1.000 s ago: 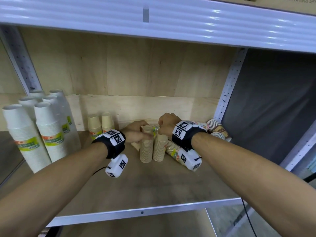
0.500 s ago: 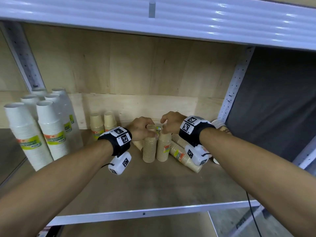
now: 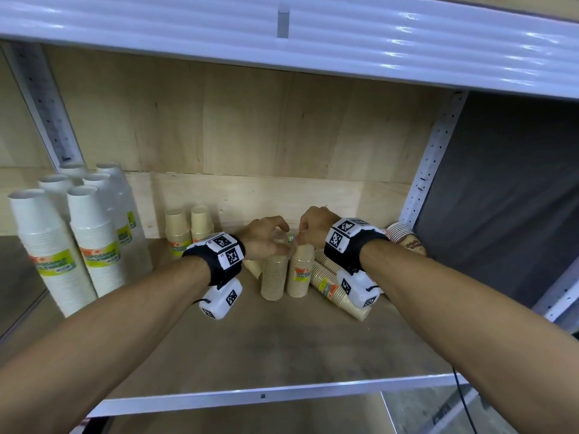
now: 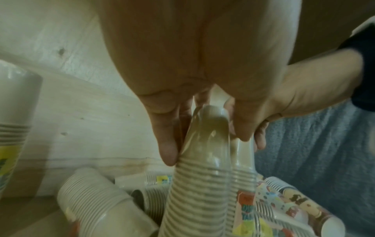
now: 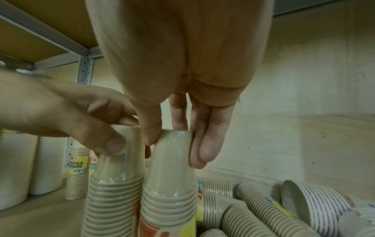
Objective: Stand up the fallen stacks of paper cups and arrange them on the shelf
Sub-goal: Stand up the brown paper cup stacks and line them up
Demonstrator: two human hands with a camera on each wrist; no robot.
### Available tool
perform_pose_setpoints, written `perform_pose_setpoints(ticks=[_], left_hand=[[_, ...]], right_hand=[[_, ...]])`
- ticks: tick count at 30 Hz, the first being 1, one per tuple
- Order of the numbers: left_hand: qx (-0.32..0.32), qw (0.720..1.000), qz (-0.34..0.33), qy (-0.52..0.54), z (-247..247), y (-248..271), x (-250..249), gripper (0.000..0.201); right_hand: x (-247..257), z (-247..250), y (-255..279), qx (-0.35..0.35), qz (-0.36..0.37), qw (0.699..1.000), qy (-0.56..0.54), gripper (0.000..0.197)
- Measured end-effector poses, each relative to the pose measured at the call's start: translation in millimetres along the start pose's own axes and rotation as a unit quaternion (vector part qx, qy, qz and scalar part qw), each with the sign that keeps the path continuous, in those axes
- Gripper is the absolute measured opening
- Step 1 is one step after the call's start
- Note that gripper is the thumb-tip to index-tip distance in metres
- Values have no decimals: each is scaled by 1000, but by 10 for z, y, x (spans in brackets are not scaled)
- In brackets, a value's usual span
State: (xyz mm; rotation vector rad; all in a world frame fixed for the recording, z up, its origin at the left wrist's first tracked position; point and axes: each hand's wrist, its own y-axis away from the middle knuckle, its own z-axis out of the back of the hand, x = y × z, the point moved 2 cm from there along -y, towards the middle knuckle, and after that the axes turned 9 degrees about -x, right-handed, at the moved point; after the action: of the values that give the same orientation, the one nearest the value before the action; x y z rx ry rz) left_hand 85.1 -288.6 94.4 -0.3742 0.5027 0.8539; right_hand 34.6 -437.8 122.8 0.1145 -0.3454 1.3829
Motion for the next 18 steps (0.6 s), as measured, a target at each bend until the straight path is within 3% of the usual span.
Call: perform_pose_setpoints(ticks=[4, 9, 13, 18], left_hand=[[42, 998, -23, -33, 67, -8, -37, 48], [-13, 998, -5, -60, 124, -38, -4, 43], [-3, 999, -1, -37, 97, -30, 27, 46], [-12, 999, -13, -41, 109, -40, 14, 43]], right_hand=[[7, -26, -23, -4, -4, 1000, 6, 32], [-15, -56, -56, -11, -9, 1000, 22, 35], [-20, -72, -81, -8, -3, 1000, 26, 41], [-40, -69, -114, -15, -19, 999, 46, 34]])
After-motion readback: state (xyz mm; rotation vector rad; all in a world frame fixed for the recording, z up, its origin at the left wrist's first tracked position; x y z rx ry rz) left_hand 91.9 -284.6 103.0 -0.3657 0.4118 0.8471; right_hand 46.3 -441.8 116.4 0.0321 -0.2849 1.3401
